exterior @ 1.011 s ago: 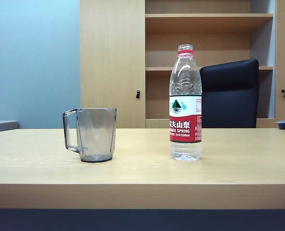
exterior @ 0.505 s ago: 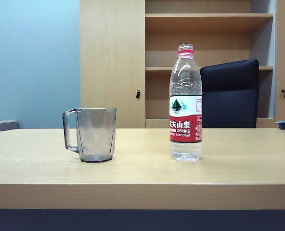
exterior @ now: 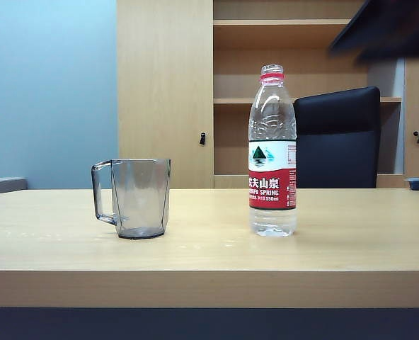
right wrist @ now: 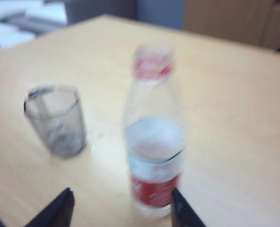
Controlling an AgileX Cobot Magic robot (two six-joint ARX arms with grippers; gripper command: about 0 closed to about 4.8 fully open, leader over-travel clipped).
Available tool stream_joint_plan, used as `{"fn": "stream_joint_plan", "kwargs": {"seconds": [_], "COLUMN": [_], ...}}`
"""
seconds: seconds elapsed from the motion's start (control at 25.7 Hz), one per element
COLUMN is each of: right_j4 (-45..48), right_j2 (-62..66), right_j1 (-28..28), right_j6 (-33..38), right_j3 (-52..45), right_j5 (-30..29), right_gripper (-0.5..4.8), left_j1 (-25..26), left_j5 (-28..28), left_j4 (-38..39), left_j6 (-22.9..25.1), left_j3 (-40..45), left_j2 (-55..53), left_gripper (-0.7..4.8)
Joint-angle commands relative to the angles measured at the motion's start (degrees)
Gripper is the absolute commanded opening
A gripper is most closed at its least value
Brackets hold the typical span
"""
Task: Pick up the mineral water bottle on the table and pour water into the mug until it's half full.
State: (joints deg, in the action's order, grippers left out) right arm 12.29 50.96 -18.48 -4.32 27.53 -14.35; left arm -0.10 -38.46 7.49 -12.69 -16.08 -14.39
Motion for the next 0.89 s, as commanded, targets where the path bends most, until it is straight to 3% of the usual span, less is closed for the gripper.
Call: {"fn": "stream_joint_plan", "kwargs": {"seconds": [0.04, 0.16, 0.19, 0.27, 0.35, 0.58, 0.89], "right_j4": [20.2, 36.3, 38.6, 43.5, 45.2, 58.7, 65.5], "right_j2": [7.9, 12.2, 12.9, 15.8, 18.9, 37.3, 56.6], "right_j1": [-6.6, -10.9, -11.3, -11.8, -11.8, -11.6, -11.6], "right_j6": [4.8, 7.9, 7.6, 6.9, 6.9, 6.9, 7.1], "right_j3": [-6.1, -14.6, -15.8, -17.6, -17.5, -12.3, 0.4], "right_j5": [7.8, 16.9, 17.6, 20.1, 21.4, 21.7, 21.8], "right_gripper": [2.83, 2.91, 3.17, 4.33, 4.79, 4.79, 4.79], "left_j1": [0.0, 0.0, 0.0, 0.0, 0.0, 0.0, 0.0], "left_j5": [2.9, 3.9, 3.8, 3.7, 3.7, 3.7, 3.7], "left_j4": [-0.6, -0.4, -0.3, 0.2, 0.6, 0.7, 0.7], "left_j6": [0.3, 0.2, 0.2, 0.2, 0.2, 0.2, 0.2], "left_j3": [-0.3, -0.3, -0.3, -0.3, -0.3, -0.3, -0.3], "left_j2": [0.0, 0.0, 0.0, 0.0, 0.0, 0.0, 0.0], "left_gripper": [-0.06, -0.06, -0.06, -0.06, -0.06, -0.06, -0.06]}}
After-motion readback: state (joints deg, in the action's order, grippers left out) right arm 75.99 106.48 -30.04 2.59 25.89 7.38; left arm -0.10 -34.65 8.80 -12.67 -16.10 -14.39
